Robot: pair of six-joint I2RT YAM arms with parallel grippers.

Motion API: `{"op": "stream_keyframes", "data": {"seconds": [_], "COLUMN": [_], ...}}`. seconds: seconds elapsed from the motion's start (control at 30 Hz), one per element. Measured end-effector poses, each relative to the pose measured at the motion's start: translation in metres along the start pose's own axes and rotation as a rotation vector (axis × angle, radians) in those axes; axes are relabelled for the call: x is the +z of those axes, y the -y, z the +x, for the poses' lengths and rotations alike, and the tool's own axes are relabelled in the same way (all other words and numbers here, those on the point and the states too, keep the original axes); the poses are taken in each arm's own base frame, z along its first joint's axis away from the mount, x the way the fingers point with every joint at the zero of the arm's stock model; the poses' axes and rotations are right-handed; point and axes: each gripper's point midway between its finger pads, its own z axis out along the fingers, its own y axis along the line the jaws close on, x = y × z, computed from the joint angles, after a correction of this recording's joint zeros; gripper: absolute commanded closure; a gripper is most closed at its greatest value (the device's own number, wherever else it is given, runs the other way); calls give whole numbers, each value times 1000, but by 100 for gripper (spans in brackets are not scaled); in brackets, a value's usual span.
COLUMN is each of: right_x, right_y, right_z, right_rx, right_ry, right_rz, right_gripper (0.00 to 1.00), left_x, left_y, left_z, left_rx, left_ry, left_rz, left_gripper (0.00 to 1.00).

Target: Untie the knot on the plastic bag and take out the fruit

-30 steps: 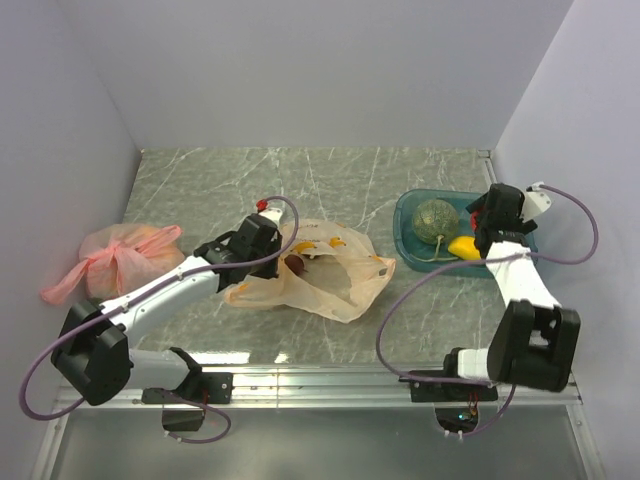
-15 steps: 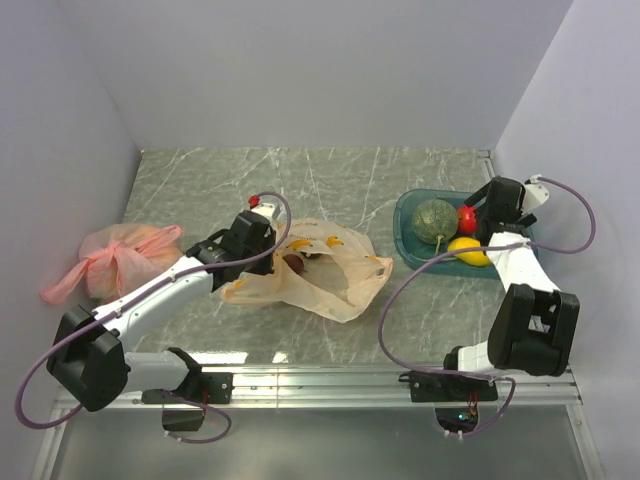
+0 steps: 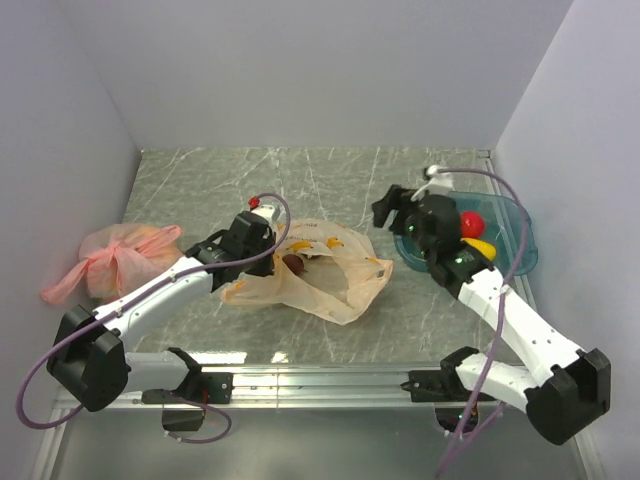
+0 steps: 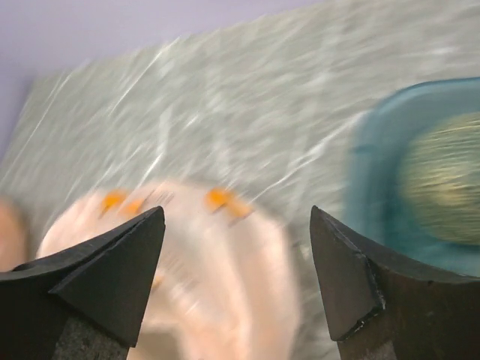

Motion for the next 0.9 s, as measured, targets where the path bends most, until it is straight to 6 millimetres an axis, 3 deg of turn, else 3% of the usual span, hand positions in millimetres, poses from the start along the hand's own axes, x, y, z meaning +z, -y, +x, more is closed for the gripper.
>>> {"op": "stream_keyframes", "data": {"seconds": [0.13, 0.27, 0.43, 0.57, 0.77, 0.9], "right_x": [-20, -41, -57, -59, -36, -10], "right_y": [-63, -114, -155, -166, -155, -142], "right_z": [48, 91, 148, 187, 212, 228], "right_rx": [-83, -161, -259, -295, -247, -205], "right_ry": [-108, -193, -300, -387, -412, -429], "right_rz": [-180, -333, -464, -496, -401, -325], "right_gripper": [18, 20, 22, 25, 30, 31], "left_x": [2, 3, 3, 3, 4, 4], "left_y": [-1, 0, 2, 4, 8, 9], "left_z": [8, 14, 18, 22, 27, 32], "left_rx": [-2, -5, -3, 11, 38, 52], "left_ry": [-22, -38, -47, -55, -63, -74], "left_rz": [5, 14, 18, 18, 9, -1], "left_gripper": [99, 99, 99, 99, 99, 99]}}
